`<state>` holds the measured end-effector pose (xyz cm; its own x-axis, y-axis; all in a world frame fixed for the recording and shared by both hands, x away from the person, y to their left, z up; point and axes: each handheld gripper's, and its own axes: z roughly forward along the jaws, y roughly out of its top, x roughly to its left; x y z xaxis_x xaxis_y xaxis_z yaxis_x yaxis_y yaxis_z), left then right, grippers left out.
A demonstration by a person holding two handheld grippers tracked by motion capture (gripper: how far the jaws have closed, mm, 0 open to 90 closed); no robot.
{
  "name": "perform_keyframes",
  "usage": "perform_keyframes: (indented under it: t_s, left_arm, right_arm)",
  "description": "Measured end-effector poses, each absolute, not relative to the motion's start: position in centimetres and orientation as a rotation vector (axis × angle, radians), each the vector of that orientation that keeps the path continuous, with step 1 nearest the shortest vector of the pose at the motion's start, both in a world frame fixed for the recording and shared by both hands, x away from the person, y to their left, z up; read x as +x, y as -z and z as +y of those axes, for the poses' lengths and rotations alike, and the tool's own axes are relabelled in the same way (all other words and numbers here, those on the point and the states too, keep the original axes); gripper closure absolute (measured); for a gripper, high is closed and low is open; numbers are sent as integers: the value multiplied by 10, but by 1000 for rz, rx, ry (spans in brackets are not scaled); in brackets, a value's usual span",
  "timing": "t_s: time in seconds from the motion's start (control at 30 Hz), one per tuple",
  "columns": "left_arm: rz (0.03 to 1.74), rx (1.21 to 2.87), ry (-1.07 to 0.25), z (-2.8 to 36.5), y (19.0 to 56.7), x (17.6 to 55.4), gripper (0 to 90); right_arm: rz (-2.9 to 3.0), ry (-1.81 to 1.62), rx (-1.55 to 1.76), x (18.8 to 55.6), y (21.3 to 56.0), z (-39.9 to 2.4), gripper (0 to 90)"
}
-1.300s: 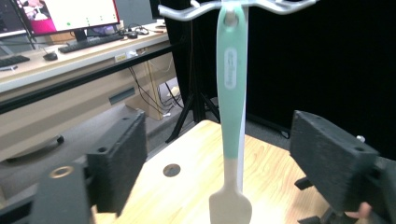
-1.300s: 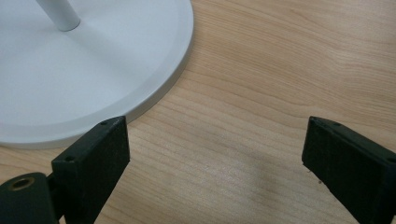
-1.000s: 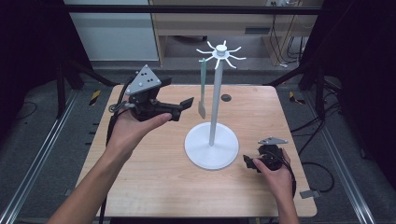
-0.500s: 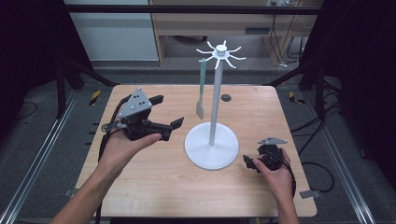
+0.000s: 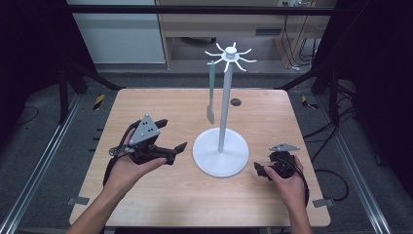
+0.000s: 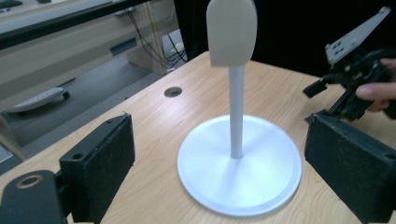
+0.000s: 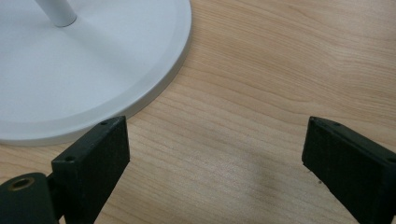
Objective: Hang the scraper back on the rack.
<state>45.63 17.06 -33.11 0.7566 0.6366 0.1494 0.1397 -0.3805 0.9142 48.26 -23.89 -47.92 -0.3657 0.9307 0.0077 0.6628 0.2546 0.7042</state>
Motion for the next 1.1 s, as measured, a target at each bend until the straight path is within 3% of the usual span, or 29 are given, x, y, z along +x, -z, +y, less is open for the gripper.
perform_keyframes:
  t_s: [0.73, 1.1]
  left_arm:
    - [765, 1989, -627, 215, 420, 465, 47]
    - [863, 2004, -635, 246, 446, 469, 48]
  right_arm:
    - [2124, -867, 1450, 483, 480, -238, 80]
    - [2125, -859, 1448, 483, 481, -238, 80]
